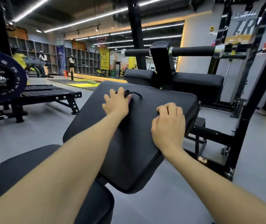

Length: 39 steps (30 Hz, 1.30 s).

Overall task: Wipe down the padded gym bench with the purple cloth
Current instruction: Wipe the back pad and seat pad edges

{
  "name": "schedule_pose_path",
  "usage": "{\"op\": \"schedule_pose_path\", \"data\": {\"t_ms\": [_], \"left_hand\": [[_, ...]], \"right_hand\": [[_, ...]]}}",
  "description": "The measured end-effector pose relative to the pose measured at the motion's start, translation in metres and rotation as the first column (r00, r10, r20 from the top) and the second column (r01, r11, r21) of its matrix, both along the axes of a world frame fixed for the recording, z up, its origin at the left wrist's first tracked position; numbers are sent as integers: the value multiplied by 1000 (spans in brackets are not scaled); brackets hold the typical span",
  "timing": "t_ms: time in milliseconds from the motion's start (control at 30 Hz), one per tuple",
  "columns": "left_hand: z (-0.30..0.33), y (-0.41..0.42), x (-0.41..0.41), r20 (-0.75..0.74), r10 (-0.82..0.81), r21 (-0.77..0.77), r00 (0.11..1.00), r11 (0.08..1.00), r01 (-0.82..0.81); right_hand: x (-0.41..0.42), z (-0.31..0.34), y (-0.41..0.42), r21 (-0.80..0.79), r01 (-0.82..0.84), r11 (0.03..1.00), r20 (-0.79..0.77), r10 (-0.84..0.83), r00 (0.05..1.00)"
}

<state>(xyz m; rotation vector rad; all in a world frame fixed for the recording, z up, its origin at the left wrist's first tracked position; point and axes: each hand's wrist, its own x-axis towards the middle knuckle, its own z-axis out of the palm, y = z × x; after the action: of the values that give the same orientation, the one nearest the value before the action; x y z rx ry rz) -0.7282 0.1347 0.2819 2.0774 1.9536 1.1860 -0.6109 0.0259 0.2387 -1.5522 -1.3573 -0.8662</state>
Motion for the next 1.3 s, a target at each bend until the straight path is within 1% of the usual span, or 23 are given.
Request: {"op": "schedule_pose_path", "data": {"t_ms": [67,133,233,300,367,400,433,500,533,567,667,767,867,933,1000,1067,1100,1167,1233,1300], "left_hand": [[1,2,3,-32,24,28,999,999,-23],[-7,-12,0,-69,9,70,998,998,-4],[-33,-53,-8,-156,-41,105,987,993,58],[-45,-75,-15,-222,-109,107,969,985,136],[-40,-67,-21,-242,-166,98,956,976,195],[-31,-53,-23,-243,-163,84,956,979,188],[-21,-36,-24,-204,-141,50,969,987,154],[-7,-11,-23,-62,-60,-38,996,998,58],[-7,-4,-20,-41,-16,-47,999,999,14],[-9,-3,-17,-59,13,-30,998,999,-15],[-20,-24,-17,-69,-12,-5,998,1000,11],[-40,-70,-19,-73,-87,2,994,996,87],[-65,-125,-15,-148,-162,38,976,985,169],[-68,-136,-13,-103,-188,32,977,981,193],[-55,-120,-9,-45,-163,-12,986,987,163],[-40,-98,-3,31,-89,-83,996,992,91],[-36,-90,1,48,-38,-102,998,994,43],[-36,-88,10,15,36,-69,999,997,-35],[-43,-105,12,1,20,-18,1000,1000,-20],[-55,-134,13,12,-68,17,998,998,68]], "right_hand": [[1,0,0,13,13,1000,9,-13,1000],[1,-1,-1,16,22,1000,25,-23,999],[2,-1,-2,14,3,1000,29,-3,1000],[2,-1,-3,18,-18,1000,21,18,1000],[2,-2,-3,28,-38,999,6,38,999],[2,-2,-2,27,-48,998,-3,48,999],[2,-2,-2,23,-59,998,-13,59,998],[1,-3,-4,8,-92,996,-40,92,995],[2,-4,-6,-1,-115,993,-51,115,992],[2,-6,-9,-12,-139,990,-56,138,989],[5,-10,-20,-52,-195,979,-52,192,980],[7,-11,-27,-91,-225,970,-68,219,973],[7,-12,-30,-69,-239,969,-61,235,970],[8,-13,-34,-50,-247,968,-70,243,968],[11,-16,-39,-53,-245,968,-91,239,967],[16,-18,-43,-77,-245,966,-105,237,966],[18,-18,-46,-91,-252,963,-126,240,963],[20,-17,-51,-97,-279,955,-185,258,948],[21,-18,-55,-85,-319,944,-211,296,932],[21,-20,-58,-73,-341,937,-214,320,923]]}}
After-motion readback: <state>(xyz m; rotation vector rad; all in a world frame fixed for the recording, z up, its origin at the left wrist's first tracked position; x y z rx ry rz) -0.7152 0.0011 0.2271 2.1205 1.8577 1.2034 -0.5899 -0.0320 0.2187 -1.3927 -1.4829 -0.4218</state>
